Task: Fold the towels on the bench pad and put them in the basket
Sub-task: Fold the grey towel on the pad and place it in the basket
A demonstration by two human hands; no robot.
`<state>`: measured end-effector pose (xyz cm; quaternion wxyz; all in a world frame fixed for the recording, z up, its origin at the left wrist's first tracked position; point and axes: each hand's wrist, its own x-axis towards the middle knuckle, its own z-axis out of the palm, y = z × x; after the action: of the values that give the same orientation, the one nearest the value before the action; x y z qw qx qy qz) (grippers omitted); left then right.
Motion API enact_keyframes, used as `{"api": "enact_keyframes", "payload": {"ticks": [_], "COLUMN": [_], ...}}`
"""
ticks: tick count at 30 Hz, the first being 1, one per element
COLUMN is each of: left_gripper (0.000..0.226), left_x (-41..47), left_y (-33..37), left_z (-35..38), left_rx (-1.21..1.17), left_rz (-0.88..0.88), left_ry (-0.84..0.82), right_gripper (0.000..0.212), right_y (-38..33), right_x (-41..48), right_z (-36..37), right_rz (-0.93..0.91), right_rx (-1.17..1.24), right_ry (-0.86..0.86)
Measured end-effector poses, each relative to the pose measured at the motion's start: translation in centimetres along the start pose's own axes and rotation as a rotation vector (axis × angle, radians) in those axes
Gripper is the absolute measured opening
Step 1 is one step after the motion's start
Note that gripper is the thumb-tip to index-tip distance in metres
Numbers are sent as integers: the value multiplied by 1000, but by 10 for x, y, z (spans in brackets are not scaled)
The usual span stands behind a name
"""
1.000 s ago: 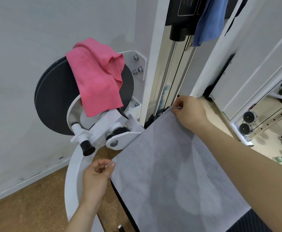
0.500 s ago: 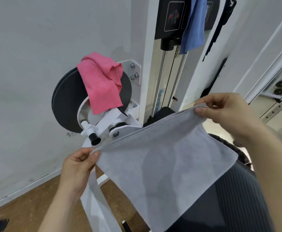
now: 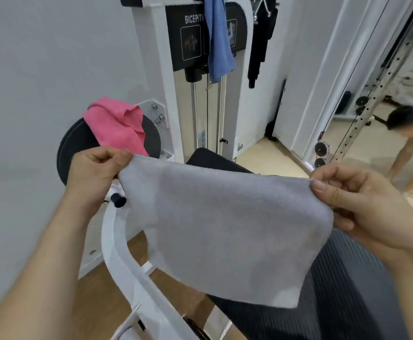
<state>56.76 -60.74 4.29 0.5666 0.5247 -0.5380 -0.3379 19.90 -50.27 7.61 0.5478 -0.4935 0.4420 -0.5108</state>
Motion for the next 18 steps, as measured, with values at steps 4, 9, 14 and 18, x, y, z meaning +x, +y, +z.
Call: {"api": "enact_keyframes", "payload": {"ticks": [4, 9, 14, 18], "left_gripper": [15, 11, 9, 9], "left_x": [24, 46, 56, 64], "left_y": [-10, -58, -96, -104], "left_z": [58, 140, 185, 203], "left_rx": [109, 281, 415, 424], "left_rz": [67, -4, -38, -34], "left_ry": [-104, -305, -319, -280], "right_gripper": [29, 16, 12, 11], "right_y": [30, 90, 114, 118], "right_x": [-22, -20, -7, 3], "right_z": [-23, -43, -53, -64], "right_rz": [116, 255, 249, 203], "right_rx": [-138, -875, -1115, -1142], "right_ry": [226, 491, 604, 652]}}
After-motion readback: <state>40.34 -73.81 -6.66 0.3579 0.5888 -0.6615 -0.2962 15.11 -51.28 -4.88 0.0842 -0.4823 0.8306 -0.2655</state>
